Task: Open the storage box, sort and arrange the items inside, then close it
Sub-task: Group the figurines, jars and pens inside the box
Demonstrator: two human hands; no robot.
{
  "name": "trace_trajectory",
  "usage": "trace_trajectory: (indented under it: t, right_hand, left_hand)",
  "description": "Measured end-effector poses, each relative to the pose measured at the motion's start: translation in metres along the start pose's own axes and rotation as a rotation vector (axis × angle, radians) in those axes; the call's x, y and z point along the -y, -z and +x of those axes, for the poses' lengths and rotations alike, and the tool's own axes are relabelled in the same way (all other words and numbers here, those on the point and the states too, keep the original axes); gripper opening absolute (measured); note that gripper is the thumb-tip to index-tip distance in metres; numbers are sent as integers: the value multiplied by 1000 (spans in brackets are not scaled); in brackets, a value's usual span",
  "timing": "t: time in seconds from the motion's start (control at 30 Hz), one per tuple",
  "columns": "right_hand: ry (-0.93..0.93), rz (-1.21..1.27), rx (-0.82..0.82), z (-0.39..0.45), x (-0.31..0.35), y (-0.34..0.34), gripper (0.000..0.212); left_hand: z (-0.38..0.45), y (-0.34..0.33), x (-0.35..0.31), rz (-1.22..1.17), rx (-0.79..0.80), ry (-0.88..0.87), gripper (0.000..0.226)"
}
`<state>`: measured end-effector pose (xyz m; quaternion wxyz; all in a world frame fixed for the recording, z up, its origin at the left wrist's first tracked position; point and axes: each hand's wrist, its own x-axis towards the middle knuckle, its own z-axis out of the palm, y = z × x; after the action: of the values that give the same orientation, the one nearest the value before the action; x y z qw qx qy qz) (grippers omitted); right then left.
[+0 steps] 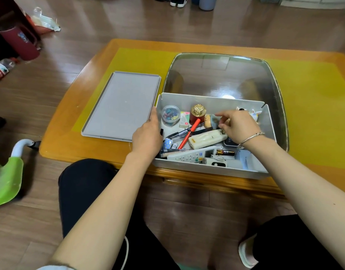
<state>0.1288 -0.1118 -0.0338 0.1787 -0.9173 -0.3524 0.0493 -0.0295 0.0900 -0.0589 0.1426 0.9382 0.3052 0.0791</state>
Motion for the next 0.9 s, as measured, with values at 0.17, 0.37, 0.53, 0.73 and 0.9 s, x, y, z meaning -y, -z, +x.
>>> trace_trajectory:
  t: [0.17,0.37,0.53,0.73,0.9]
  right_hand:
    - [96,-23,155,-13,-3,4,32]
    - [205,-268,341,-16,-3,-2,45]
    - [229,-319,249,-6,-2,-9,34]
    - [238,-154,228,-1,3,-14,22]
    - [175,42,162,-1,15,-17,14]
  left_hand:
    - [9,-1,0,-21,-10,-12,75]
    - [3,0,2,-103,-96,18,63]
    - [1,1,0,-139,-109,14,58]
    - [0,1,0,-159,-125,-3,57]
    - [0,1,1,-176,-125,-12,57]
